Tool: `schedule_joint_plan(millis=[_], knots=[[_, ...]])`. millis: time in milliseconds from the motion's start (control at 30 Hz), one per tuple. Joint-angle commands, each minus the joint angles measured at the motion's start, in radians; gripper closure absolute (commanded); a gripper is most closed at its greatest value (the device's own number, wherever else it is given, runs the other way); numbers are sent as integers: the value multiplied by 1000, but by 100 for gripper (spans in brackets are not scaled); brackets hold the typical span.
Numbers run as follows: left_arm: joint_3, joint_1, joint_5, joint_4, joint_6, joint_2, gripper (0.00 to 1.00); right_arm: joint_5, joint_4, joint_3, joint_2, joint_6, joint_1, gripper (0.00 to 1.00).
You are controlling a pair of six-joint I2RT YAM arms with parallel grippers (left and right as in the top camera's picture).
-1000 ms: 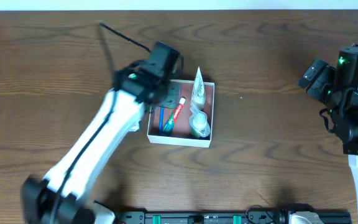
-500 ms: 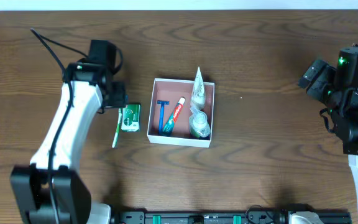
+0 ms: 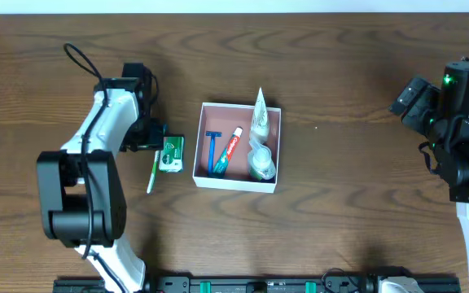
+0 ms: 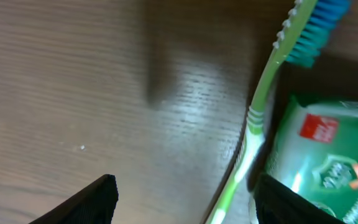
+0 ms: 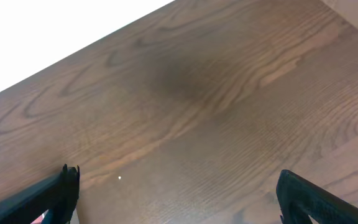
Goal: Pack container
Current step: 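Move the left gripper to the green toothbrush and grasp its handle, then carry the toothbrush into the box and release it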
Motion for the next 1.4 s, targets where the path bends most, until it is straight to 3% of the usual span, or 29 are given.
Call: schedule_joint_plan(millis=[0,300,767,867,1067,1367], knots=[[-4,2,4,7,17,27,29,4,-2,4,0,14,-7,1],[-4,2,131,18,17,37,30,4,-2,4,0,14,-7,1],[-65,3,121,42,18,37,31,4,-1,4,0,14,-7,1],[-76,2,121,52,18,37,36,4,-1,4,0,14,-7,1],[-77,2,123,82,18,37,57,4,-1,4,0,14,-7,1],[-158,2,131,160,17,37,61,4,-1,4,0,14,-7,1]])
